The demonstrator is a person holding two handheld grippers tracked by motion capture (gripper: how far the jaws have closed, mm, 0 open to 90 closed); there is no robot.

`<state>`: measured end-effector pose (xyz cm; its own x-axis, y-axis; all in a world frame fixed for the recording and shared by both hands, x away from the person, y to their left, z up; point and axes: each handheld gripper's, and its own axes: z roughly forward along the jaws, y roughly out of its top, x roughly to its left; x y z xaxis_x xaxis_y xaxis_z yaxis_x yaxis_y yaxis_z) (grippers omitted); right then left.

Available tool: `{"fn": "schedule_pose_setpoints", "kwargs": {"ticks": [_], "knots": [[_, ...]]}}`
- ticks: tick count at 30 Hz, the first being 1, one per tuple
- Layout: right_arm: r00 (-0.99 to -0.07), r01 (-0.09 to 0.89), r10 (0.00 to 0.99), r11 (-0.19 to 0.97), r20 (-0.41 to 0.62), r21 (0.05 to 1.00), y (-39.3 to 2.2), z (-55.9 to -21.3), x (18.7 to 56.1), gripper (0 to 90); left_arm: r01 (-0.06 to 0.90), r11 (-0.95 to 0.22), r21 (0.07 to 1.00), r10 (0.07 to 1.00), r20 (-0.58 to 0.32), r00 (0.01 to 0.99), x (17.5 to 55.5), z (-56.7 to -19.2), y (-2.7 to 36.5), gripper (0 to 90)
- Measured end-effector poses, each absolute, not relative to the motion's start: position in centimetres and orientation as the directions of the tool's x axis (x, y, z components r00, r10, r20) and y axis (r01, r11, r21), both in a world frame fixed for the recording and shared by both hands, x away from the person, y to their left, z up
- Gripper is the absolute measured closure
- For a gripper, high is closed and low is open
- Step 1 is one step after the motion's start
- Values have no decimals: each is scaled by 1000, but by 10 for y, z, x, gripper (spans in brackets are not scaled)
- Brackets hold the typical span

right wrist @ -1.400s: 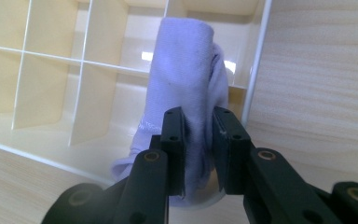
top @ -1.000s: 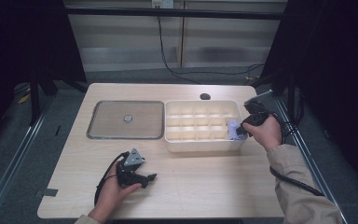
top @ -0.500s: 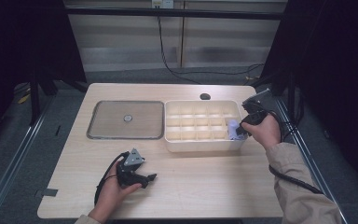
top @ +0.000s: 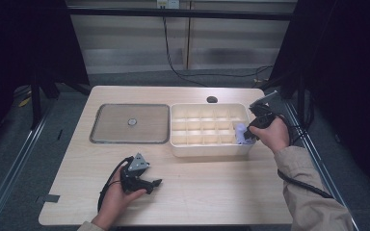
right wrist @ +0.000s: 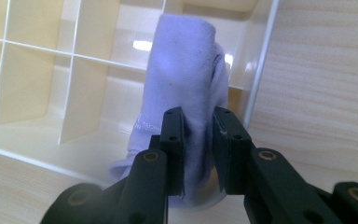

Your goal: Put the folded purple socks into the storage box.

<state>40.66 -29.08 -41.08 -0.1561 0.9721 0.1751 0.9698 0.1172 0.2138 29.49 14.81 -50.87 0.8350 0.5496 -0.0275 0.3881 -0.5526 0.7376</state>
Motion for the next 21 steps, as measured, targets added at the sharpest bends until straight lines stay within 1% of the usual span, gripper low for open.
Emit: {"fn": "schedule_pose_setpoints", "kwargs": {"ticks": [6, 14, 21], "knots": [[-170, 968, 974, 137, 148, 209, -287, -411, 409, 749, 384, -557, 737, 548, -22, 836, 295, -508, 148, 209], [-168, 970, 975, 138, 148, 199, -286, -411, 410, 749, 384, -556, 737, 548, -22, 836, 295, -508, 148, 209], [-177, 966, 974, 145, 139, 214, -286, -411, 409, 729, 388, -553, 737, 549, -28, 835, 295, -509, 148, 209]]}}
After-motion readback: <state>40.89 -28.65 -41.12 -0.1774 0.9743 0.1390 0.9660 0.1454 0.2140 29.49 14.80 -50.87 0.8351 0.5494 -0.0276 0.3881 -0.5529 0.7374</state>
